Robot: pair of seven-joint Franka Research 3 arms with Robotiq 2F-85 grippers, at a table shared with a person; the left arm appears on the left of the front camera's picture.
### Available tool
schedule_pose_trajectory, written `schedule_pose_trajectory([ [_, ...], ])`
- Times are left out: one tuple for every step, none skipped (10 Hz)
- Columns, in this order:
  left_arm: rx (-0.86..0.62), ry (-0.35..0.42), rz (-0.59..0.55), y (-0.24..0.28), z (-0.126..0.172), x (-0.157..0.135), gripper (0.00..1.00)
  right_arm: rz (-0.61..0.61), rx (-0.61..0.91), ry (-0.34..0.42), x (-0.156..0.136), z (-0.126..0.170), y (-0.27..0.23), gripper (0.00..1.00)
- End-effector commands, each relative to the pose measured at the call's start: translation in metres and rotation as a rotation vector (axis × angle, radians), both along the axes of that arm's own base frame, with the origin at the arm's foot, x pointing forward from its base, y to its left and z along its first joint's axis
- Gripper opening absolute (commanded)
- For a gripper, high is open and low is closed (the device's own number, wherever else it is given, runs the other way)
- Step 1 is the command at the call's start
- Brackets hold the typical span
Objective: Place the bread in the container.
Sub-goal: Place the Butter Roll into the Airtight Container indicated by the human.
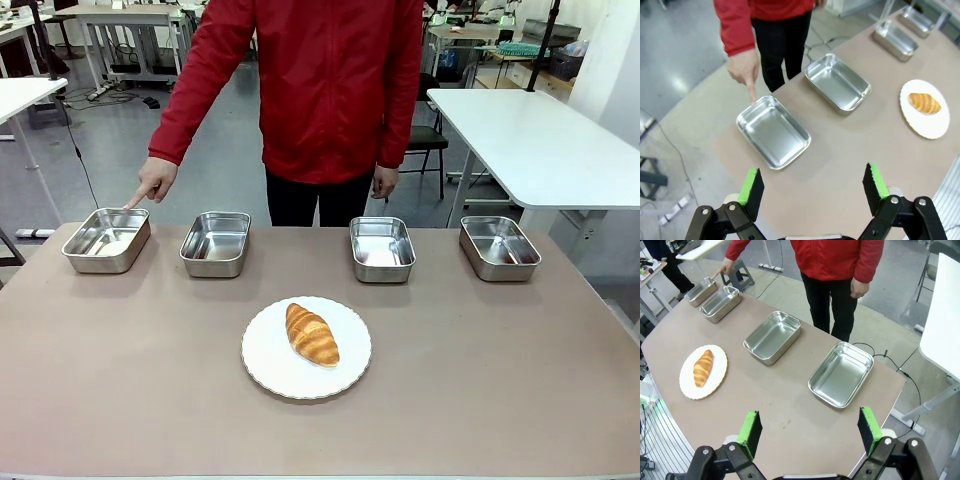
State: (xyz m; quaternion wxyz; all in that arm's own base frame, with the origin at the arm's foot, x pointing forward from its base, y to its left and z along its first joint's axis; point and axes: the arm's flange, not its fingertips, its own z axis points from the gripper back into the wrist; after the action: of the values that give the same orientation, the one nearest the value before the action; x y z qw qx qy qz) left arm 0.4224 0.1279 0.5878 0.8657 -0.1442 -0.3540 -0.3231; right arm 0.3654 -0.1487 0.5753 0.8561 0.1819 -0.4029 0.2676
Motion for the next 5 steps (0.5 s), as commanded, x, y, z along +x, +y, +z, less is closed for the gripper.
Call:
schedule_pose_trajectory([
  [0.026,0.145,0.089,-0.064,-0.014,0.03,1.0,0.008,0.014,-0.019,0.002,0.001,0.0,1.0],
  [0.024,0.208,0.113,-0.103,-0.028,0.042,1.0,0.008,0.014,-0.019,0.002,0.001,0.0,1.0],
  [0.008,0.254,0.164,-0.15,-0.046,0.048,1.0,0.008,0.014,-0.019,0.002,0.001,0.0,1.0],
  [0.029,0.32,0.25,-0.202,-0.072,0.047,1.0,0.008,0.014,-0.019,0.002,0.001,0.0,1.0],
  [0.085,0.349,0.314,-0.251,-0.1,0.039,1.0,0.008,0.014,-0.019,0.002,0.001,0.0,1.0],
])
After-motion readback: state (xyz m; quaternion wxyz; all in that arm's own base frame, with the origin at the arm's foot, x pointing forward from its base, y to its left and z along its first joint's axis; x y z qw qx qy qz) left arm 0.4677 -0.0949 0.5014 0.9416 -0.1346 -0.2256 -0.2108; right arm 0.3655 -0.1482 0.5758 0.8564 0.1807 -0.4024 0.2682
